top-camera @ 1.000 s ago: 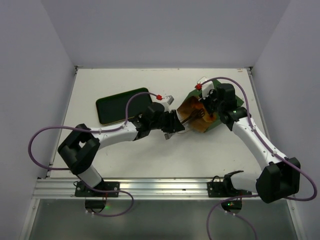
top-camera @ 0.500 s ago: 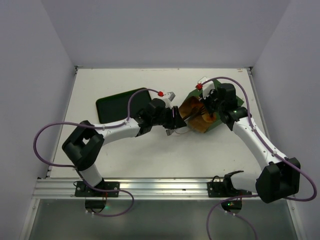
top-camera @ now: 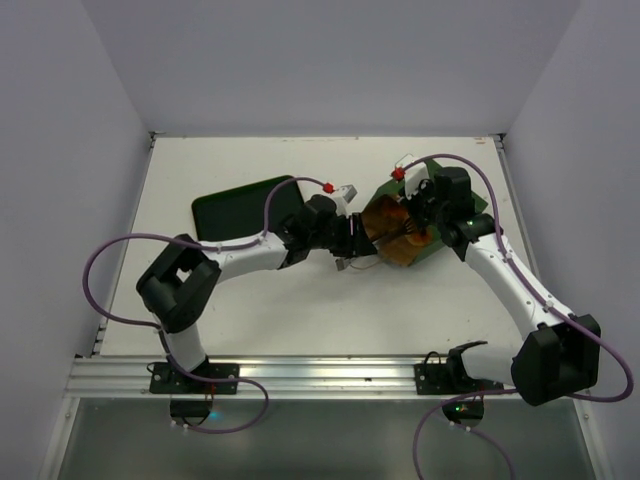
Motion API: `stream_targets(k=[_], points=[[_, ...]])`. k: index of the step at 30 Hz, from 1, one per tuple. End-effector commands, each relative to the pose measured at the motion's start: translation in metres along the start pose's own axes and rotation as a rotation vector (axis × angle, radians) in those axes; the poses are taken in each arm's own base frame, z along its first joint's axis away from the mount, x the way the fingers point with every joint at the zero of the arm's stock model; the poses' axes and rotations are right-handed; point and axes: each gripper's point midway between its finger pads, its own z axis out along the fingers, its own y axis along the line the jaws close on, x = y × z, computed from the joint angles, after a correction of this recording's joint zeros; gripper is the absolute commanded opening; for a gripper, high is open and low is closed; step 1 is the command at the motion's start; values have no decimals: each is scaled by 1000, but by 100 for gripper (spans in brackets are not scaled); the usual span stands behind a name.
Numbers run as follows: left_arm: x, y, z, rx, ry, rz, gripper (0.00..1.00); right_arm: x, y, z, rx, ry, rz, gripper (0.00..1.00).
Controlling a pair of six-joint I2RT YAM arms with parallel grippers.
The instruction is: Take the fake bread out of the paper bag
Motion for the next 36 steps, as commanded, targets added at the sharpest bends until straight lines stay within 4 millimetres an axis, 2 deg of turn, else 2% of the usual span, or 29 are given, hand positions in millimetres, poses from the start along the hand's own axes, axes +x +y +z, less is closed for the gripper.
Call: stream_targets(k=[1, 4, 6, 7, 8, 11, 14, 15, 16, 18, 22, 24, 25, 26, 29, 33, 34, 36], points=[[-19, -17, 3, 80, -28, 27, 50, -10, -1, -1, -11, -36, 14, 0], [-14, -14, 9, 96, -7, 5, 50, -11, -1, -1, -12, -37, 14, 0], [-15, -18, 11, 116, -4, 3, 46, -11, -1, -1, -12, -37, 14, 0], [-14, -16, 13, 113, -1, -2, 42, -10, 0, -1, -14, -34, 15, 0], [-14, -17, 12, 115, 0, -6, 32, -11, -1, -2, -10, -37, 13, 0], [-18, -19, 7, 111, -18, -9, 15, -11, -3, -3, 0, -38, 14, 0], [-21, -23, -5, 112, -39, -3, 4, -11, -5, -3, 12, -40, 13, 0], [-16, -19, -9, 103, -34, -5, 1, -11, -7, -4, 25, -39, 17, 0], [-19, -25, -18, 116, -50, -3, 0, -11, -9, -3, 31, -39, 19, 0], [-15, -26, -28, 117, -53, -2, 0, -10, -13, -4, 51, -37, 27, 0], [4, -21, -55, 105, -47, -4, 0, -10, -21, -4, 78, -39, 52, 0], [14, -17, -63, 101, -27, -8, 0, -10, -23, -5, 83, -41, 61, 0], [16, -21, -71, 113, -31, -5, 0, -10, -25, -5, 89, -42, 66, 0], [27, -14, -74, 100, -12, -13, 0, -9, -25, -5, 90, -40, 70, 0], [39, -10, -90, 89, -3, -14, 0, -9, -28, -6, 98, -48, 84, 0], [45, -12, -111, 87, -1, -5, 0, -9, -30, -6, 101, -49, 95, 0], [42, -19, -120, 102, -20, 12, 0, -9, -30, -7, 102, -49, 98, 0], [46, -13, -130, 63, -21, 14, 0, -9, -30, -7, 101, -51, 98, 0]])
